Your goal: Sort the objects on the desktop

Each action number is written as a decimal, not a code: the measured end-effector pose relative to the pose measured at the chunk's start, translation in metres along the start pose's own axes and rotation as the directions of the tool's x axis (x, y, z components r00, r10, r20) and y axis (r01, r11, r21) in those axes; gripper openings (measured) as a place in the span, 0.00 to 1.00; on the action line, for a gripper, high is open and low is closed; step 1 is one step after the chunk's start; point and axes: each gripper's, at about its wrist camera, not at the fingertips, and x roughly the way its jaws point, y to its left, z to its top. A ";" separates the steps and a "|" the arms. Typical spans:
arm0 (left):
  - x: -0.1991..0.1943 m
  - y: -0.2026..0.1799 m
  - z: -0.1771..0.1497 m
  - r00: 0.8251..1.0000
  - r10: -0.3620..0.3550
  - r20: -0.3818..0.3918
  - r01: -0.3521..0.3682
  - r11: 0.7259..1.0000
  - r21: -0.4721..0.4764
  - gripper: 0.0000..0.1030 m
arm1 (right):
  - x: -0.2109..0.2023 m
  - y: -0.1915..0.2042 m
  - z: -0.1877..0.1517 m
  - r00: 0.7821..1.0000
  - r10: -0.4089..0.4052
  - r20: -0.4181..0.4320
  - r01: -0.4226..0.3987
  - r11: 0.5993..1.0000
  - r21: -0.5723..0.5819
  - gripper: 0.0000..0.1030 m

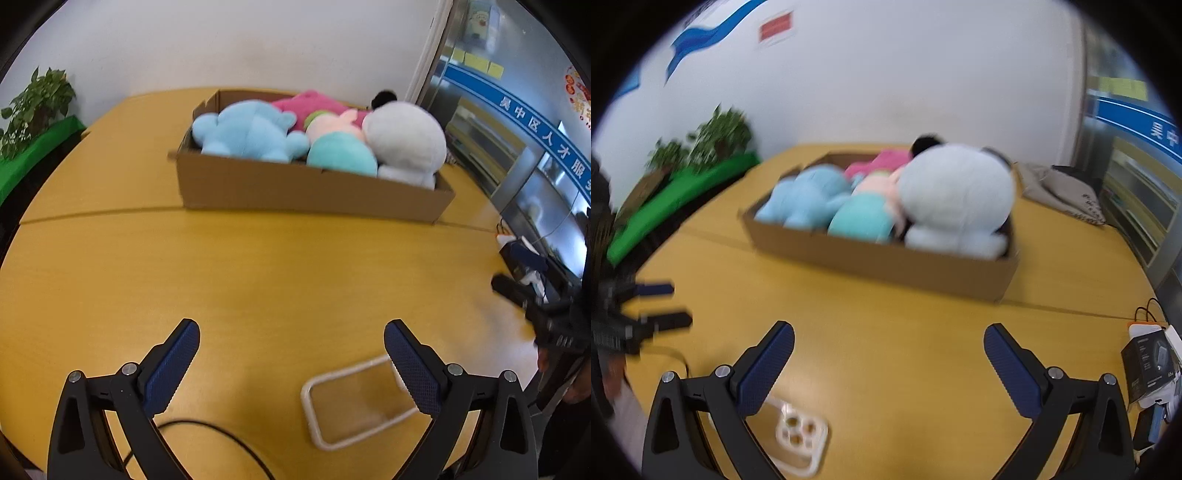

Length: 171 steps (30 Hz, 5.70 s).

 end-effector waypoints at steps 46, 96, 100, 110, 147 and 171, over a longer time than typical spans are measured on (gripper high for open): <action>0.062 -0.061 -0.071 0.914 -0.238 -0.327 0.403 0.458 0.792 0.98 | 0.069 0.069 -0.066 0.836 0.350 -0.422 -0.548 0.543 -0.636 0.98; 0.180 -0.009 0.274 0.945 -0.189 -0.269 0.317 0.316 0.894 0.82 | 0.256 0.031 0.242 0.858 0.153 -0.490 -0.511 0.341 -0.789 0.77; 0.166 -0.007 0.279 0.961 -0.172 -0.217 0.267 0.364 0.892 0.82 | 0.236 0.022 0.241 0.868 0.208 -0.450 -0.495 0.422 -0.759 0.79; 0.031 0.012 0.259 0.959 -0.270 0.086 0.130 0.690 0.712 1.00 | 0.154 -0.005 0.216 0.909 0.385 -0.163 -0.401 0.692 -0.601 0.99; -0.026 -0.050 0.085 0.958 0.158 0.239 -0.144 0.987 -0.078 1.00 | -0.002 -0.017 0.080 0.968 -0.141 0.206 0.112 0.983 0.147 1.00; -0.009 -0.054 0.075 0.962 0.171 0.214 -0.162 0.985 -0.059 1.00 | -0.002 -0.017 0.073 0.973 -0.154 0.172 0.131 0.981 0.140 1.00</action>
